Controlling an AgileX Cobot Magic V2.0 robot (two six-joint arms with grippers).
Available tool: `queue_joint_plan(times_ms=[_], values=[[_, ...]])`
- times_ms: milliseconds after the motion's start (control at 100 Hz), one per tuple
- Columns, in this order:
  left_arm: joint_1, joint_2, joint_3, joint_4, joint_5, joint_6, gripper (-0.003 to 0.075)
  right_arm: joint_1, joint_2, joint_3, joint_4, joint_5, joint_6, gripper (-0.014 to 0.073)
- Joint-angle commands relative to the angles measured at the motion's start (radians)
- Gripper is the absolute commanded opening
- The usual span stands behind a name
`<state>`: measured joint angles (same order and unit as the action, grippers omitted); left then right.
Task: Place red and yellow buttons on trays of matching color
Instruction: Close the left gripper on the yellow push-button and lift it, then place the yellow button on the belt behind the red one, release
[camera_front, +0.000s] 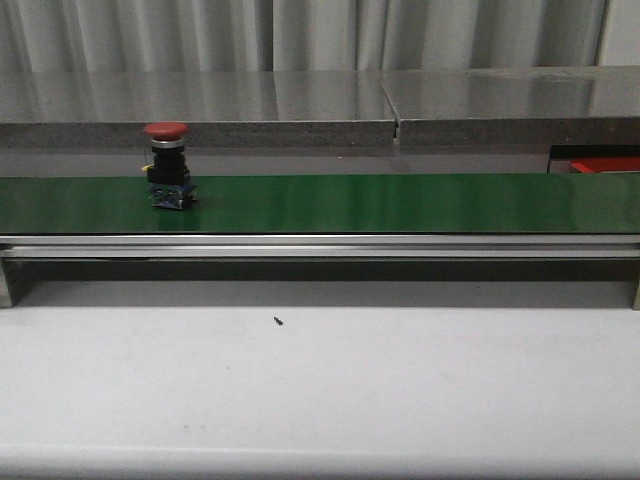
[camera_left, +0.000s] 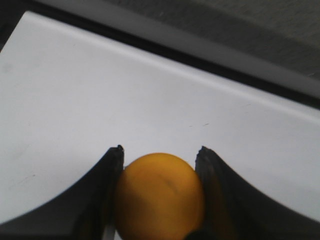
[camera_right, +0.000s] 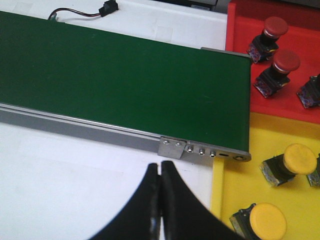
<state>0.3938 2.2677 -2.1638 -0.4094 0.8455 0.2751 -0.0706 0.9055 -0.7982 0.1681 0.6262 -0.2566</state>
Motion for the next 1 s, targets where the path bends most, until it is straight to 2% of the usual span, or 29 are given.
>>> queue_joint_plan(times_ms=[0, 140, 300, 530, 670, 990], values=[[0.001, -0.133, -0.032, -0.087, 0.023, -0.007, -0.0019, -0.001, -0.008, -0.022, 0.004, -0.058, -0.011, -0.0116], [-0.002, -0.208, -0.03, -0.175, 0.099, 0.013, -0.0019, -0.001, -0.008, -0.022, 0.004, -0.058, -0.011, -0.0116], [-0.031, -0.277, -0.019, -0.185, 0.178, 0.025, -0.0019, -0.001, -0.008, -0.022, 0.004, -0.058, -0.011, -0.0116], [-0.103, -0.378, 0.107, -0.185, 0.167, 0.043, -0.0019, -0.001, -0.008, -0.022, 0.004, -0.058, -0.011, -0.0116], [-0.155, -0.459, 0.269, -0.185, 0.073, 0.079, -0.0019, -0.001, -0.008, -0.022, 0.004, -0.058, -0.011, -0.0116], [-0.281, -0.572, 0.693, -0.185, -0.257, 0.128, -0.0019, -0.001, -0.008, -0.022, 0.004, -0.058, -0.011, -0.0116]])
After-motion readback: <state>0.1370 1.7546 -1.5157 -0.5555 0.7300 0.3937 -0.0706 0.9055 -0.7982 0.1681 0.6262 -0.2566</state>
